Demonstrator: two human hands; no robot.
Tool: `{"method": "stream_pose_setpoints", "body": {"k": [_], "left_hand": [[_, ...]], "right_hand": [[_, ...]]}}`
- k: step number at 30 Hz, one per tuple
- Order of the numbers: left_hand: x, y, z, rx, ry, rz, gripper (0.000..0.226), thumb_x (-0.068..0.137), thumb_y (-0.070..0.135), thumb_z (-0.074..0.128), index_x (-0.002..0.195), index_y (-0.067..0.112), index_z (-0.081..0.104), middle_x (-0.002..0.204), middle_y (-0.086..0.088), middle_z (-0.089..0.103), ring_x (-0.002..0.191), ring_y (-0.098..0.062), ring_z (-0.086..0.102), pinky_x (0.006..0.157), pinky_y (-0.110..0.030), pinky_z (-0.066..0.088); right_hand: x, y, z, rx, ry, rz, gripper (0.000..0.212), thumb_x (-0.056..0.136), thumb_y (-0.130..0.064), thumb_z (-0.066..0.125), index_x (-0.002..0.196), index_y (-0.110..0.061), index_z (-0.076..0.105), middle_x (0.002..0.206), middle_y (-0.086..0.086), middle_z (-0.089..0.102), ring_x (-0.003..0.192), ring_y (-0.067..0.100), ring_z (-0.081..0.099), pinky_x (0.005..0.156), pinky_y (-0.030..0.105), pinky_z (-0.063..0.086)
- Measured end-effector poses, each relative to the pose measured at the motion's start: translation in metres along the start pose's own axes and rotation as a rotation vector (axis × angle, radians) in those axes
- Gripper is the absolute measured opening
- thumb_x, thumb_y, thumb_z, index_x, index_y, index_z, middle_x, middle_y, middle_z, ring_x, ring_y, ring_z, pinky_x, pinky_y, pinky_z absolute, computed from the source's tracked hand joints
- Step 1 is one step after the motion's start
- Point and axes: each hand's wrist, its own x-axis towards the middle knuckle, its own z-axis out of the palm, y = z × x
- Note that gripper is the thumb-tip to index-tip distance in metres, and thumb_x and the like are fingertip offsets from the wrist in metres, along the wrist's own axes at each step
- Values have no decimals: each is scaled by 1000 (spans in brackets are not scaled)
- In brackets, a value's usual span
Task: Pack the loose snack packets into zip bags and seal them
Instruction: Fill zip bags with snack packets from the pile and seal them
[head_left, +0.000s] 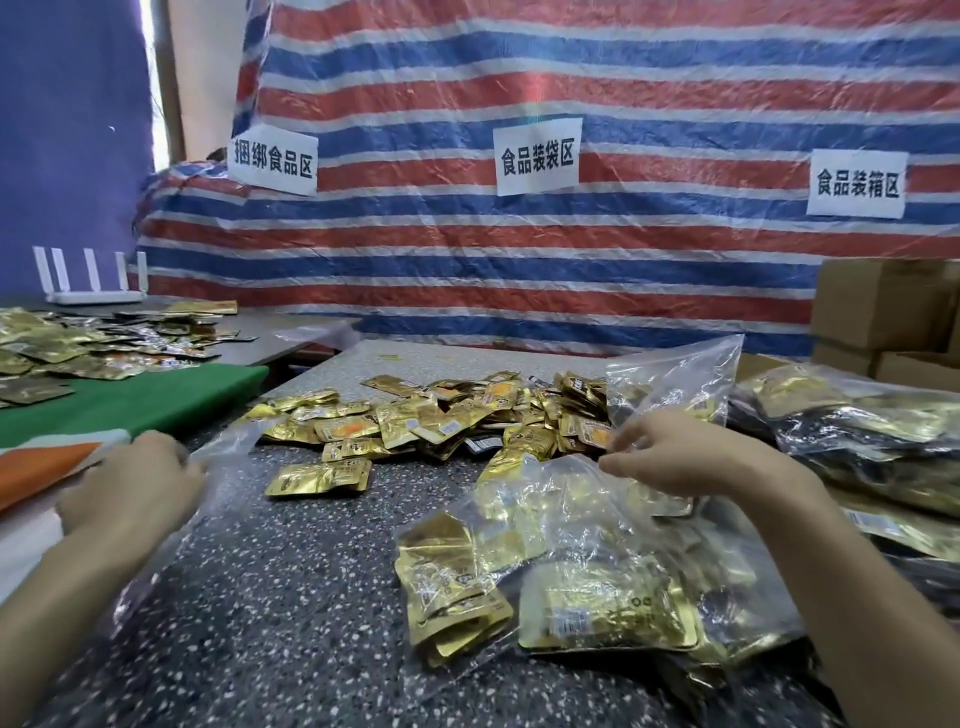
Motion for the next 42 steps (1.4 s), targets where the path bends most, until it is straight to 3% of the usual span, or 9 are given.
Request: {"method": "stream_pose_setpoints", "body": {"k": [7, 11, 16, 19, 22, 24, 29, 35, 42], "left_hand": [[-83, 122, -28, -710, -218, 361, 27, 97, 28, 60, 82, 10, 73, 80, -12, 72, 76, -33, 68, 74, -47, 56], [-146, 182, -10, -967, -245, 584, 31, 99, 33, 52, 80, 16, 69, 63, 10, 65, 48, -9, 51, 47, -20, 39], [-191, 196, 22, -830, 22, 1004, 27, 104, 26, 49, 119, 18, 70, 114, 7, 72, 96, -4, 68, 82, -18, 55], [-193, 184, 39, -653, 175, 1205, 32, 98, 23, 50, 113, 7, 74, 113, -3, 74, 96, -13, 72, 79, -32, 60], [-190, 174, 44, -724, 207, 1172, 30, 96, 23, 53, 105, 6, 76, 107, -1, 75, 94, -12, 73, 75, -32, 60], [-188, 171, 43, -776, 196, 1155, 28, 96, 23, 55, 103, 6, 77, 107, 1, 76, 97, -10, 72, 77, -32, 60], [-188, 168, 38, -876, 135, 1116, 31, 94, 34, 60, 93, 9, 77, 93, 8, 75, 82, -7, 71, 67, -27, 57], [-193, 171, 24, -1434, -456, 697, 61, 84, 67, 55, 56, 13, 65, 55, -6, 62, 51, -20, 56, 55, -24, 45], [-193, 176, 22, -1561, -819, 514, 64, 79, 63, 62, 80, -1, 75, 67, -27, 61, 51, -25, 51, 46, -28, 40]], "right_hand": [[-19, -24, -19, 490, 105, -124, 45, 98, -53, 50, 97, -13, 71, 90, 4, 76, 75, 18, 72, 69, 33, 58], [-36, -34, -31, 886, -83, -85, 75, 89, -76, 40, 88, -8, 71, 82, 10, 76, 65, 19, 70, 50, 23, 52], [-38, -21, -42, 942, -24, 17, 81, 83, -85, 39, 99, -10, 64, 77, 14, 72, 62, 19, 67, 54, 28, 54], [-39, -17, -45, 943, -43, 36, 50, 91, -56, 60, 109, -9, 63, 89, 11, 75, 71, 18, 70, 64, 34, 58], [-40, -15, -44, 789, -22, -15, 14, 90, -26, 69, 88, -12, 70, 76, -4, 67, 56, 7, 54, 52, 23, 48], [-41, -16, -44, 836, -29, -30, 14, 90, -16, 66, 78, -11, 65, 50, -9, 55, 36, 1, 41, 35, 15, 31], [-48, -12, -53, 961, -194, -109, 30, 89, -11, 65, 60, -14, 73, 58, 0, 68, 42, 6, 56, 42, 16, 40], [-55, -23, -50, 740, -239, -251, 20, 68, -30, 82, 60, -14, 75, 61, 1, 64, 51, 10, 51, 50, 21, 41], [-57, -52, -26, 458, -357, -330, 21, 79, -30, 84, 69, -16, 73, 57, -4, 66, 47, 5, 59, 44, 15, 44]]}}
